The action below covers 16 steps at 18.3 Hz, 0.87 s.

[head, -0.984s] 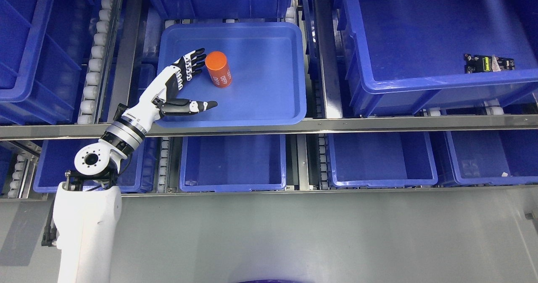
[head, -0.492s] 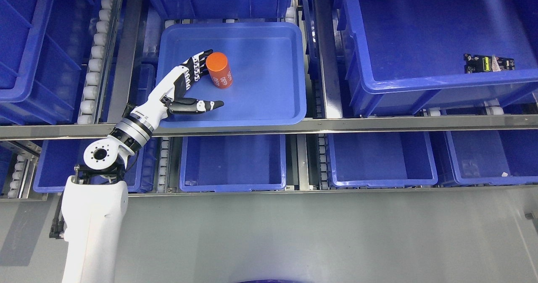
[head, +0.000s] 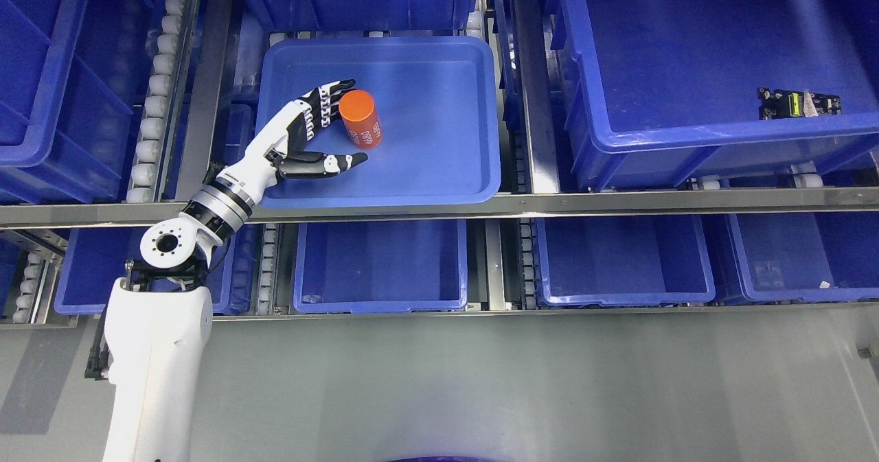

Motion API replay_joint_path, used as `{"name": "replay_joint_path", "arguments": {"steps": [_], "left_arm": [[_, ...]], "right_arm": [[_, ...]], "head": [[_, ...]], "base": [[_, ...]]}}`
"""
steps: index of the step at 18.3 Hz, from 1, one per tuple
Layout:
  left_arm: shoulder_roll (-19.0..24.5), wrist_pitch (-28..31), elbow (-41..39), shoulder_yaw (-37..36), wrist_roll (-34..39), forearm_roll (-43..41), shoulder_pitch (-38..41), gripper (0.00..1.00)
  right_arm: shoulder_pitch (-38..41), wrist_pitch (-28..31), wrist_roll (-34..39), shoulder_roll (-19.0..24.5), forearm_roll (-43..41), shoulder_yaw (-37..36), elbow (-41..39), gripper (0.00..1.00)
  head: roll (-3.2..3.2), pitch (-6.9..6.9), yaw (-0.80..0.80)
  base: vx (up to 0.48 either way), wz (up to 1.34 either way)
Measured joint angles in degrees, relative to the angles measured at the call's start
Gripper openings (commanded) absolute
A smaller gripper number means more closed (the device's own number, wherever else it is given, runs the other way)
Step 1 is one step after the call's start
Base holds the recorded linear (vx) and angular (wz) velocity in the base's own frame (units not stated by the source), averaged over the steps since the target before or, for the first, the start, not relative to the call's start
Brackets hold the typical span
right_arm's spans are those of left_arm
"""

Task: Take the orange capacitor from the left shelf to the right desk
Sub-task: 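Close the left hand fingers around the orange capacitor, then lift the capacitor up and out of the blue tray with the left hand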

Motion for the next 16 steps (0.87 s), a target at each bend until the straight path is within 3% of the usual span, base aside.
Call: {"name": "replay_joint_path", "arguments": {"steps": [7, 9, 11, 16], "left_arm": [[-0.8, 0.1, 1.3, -1.2, 0.0, 0.0, -1.1, 0.82], [-1.1, 0.1, 1.7, -1.5, 0.0, -0.1, -1.3, 0.77], [-1.6, 0.1, 2.2, -1.7, 0.0, -0.8, -1.4, 0.66], [-2.9, -1.2, 3.0, -0.7, 0.0, -1.7, -1.5, 0.18]], "right_arm": [[0.0, 0.0, 0.0, 0.0, 0.0, 0.0, 0.0, 1.00], [0.0, 0.0, 0.0, 0.0, 0.0, 0.0, 0.0, 1.00], [0.0, 0.0, 0.0, 0.0, 0.0, 0.0, 0.0, 1.00], [0.0, 0.0, 0.0, 0.0, 0.0, 0.0, 0.0, 1.00]], "head": [[0.00, 0.00, 0.00], [0.00, 0.00, 0.00], [0.00, 0.00, 0.00], [0.00, 0.00, 0.00]], "base": [[0.000, 0.00], [0.000, 0.00], [0.000, 0.00], [0.000, 0.00]]}}
